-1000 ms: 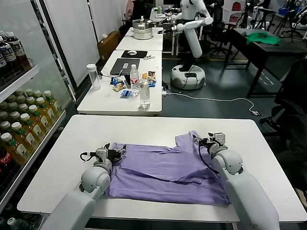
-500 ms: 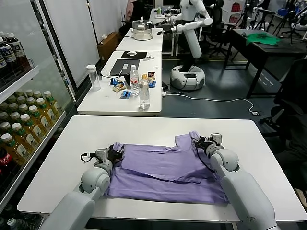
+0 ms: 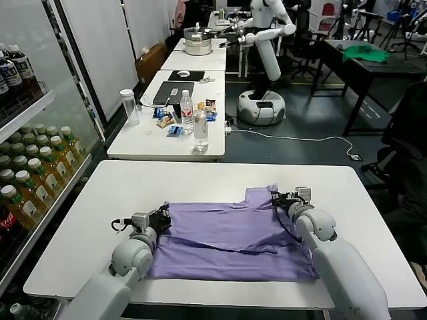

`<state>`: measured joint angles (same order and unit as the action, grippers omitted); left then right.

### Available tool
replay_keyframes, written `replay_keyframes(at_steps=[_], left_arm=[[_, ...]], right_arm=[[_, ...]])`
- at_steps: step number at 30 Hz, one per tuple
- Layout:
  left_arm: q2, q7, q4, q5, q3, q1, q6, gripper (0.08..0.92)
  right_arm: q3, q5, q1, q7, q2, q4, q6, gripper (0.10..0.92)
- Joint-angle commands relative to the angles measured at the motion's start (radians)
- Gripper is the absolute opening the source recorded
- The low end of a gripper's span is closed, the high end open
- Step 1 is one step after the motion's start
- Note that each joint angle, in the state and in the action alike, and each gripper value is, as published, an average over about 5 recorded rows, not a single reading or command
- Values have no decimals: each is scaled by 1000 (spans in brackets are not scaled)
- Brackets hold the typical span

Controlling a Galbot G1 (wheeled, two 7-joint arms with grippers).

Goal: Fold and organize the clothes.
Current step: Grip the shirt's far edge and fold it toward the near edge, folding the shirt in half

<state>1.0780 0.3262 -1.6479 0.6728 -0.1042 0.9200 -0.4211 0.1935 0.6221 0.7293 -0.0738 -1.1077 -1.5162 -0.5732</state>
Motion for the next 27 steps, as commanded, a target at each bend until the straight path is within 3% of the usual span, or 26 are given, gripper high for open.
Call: replay_keyframes(at_steps=[1, 8, 14, 27], left_arm=[[-48, 1, -192, 31, -30, 77, 39, 98], [-79, 4, -333, 53, -60, 161, 25, 98], [-85, -11, -380, 53, -107, 217, 17, 98], [-90, -25, -505, 41, -193, 424, -23, 98]], right_arm=[[38, -10, 65, 7, 48, -194, 7, 116], [177, 8, 242, 3, 124, -423, -4, 116], [320, 7, 434, 0, 143, -568, -3, 116], [462, -18, 696, -3, 95, -714, -4, 116]])
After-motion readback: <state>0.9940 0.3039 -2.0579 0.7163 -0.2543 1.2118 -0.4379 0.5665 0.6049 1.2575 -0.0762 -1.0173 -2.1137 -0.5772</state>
